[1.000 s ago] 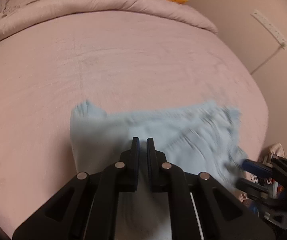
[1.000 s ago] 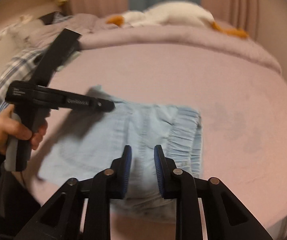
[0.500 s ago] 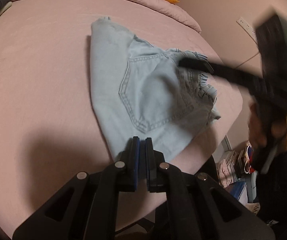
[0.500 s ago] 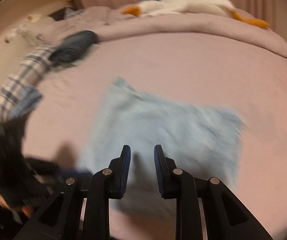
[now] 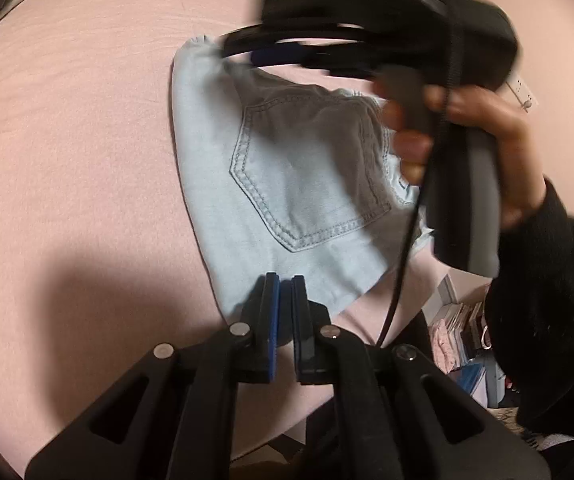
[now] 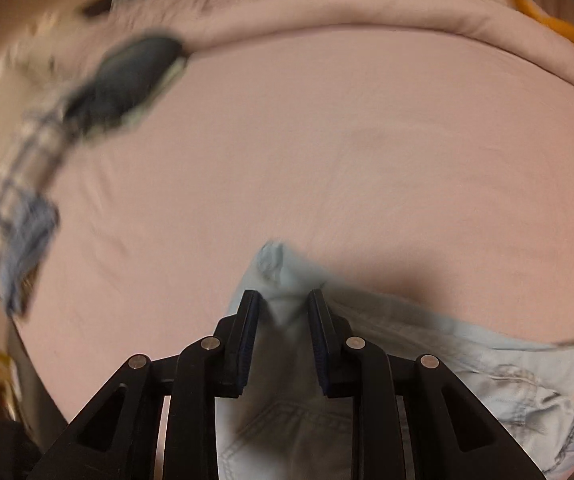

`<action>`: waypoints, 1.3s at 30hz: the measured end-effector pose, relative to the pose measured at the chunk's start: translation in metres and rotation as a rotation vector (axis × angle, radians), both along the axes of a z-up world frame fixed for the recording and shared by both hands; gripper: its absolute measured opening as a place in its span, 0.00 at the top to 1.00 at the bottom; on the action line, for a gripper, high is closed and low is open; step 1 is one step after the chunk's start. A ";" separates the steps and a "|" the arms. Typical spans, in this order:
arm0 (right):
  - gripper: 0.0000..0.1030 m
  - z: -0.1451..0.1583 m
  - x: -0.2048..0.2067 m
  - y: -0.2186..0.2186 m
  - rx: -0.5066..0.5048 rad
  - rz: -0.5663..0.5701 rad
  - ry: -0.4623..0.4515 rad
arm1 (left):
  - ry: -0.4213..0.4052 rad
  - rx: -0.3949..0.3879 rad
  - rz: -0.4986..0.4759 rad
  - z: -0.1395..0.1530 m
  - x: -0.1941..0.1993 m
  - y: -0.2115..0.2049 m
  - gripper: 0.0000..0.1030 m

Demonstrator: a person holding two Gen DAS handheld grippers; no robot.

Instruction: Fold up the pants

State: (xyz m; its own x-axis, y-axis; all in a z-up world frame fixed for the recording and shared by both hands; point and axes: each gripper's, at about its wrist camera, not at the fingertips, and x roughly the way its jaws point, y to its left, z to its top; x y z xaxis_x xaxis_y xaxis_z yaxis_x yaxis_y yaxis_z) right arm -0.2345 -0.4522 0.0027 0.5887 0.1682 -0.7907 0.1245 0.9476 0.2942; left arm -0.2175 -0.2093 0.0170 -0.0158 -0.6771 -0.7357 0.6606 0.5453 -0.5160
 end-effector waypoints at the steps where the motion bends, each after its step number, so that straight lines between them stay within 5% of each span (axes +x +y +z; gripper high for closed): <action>1: 0.77 0.006 -0.013 -0.010 0.012 -0.052 -0.029 | 0.017 -0.010 0.008 0.001 0.001 0.003 0.95; 5: 0.70 0.023 -0.082 -0.047 0.106 -0.122 -0.144 | 0.014 -0.026 0.047 0.008 0.005 0.008 0.83; 9: 0.69 0.024 -0.156 -0.062 0.032 -0.138 -0.169 | -0.019 -0.005 0.048 0.010 0.012 0.004 0.78; 16: 0.68 -0.026 -0.214 -0.079 -0.154 -0.176 -0.023 | -0.066 0.036 0.035 0.010 0.013 -0.006 0.77; 20: 0.66 -0.020 -0.229 -0.107 0.060 -0.235 -0.078 | -0.036 0.022 0.081 0.015 0.021 0.010 0.70; 23: 0.49 -0.015 -0.250 -0.134 0.193 -0.275 -0.160 | -0.005 -0.009 0.164 0.017 0.030 0.035 0.40; 25: 0.34 -0.020 -0.262 -0.153 0.297 -0.328 -0.189 | 0.067 -0.053 0.213 0.012 0.041 0.050 0.40; 28: 0.32 -0.036 -0.269 -0.172 0.458 -0.371 -0.174 | 0.153 -0.093 0.233 0.007 0.051 0.060 0.40; 39: 0.29 -0.053 -0.218 -0.161 0.553 -0.242 -0.075 | 0.280 -0.167 0.175 -0.004 0.067 0.032 0.40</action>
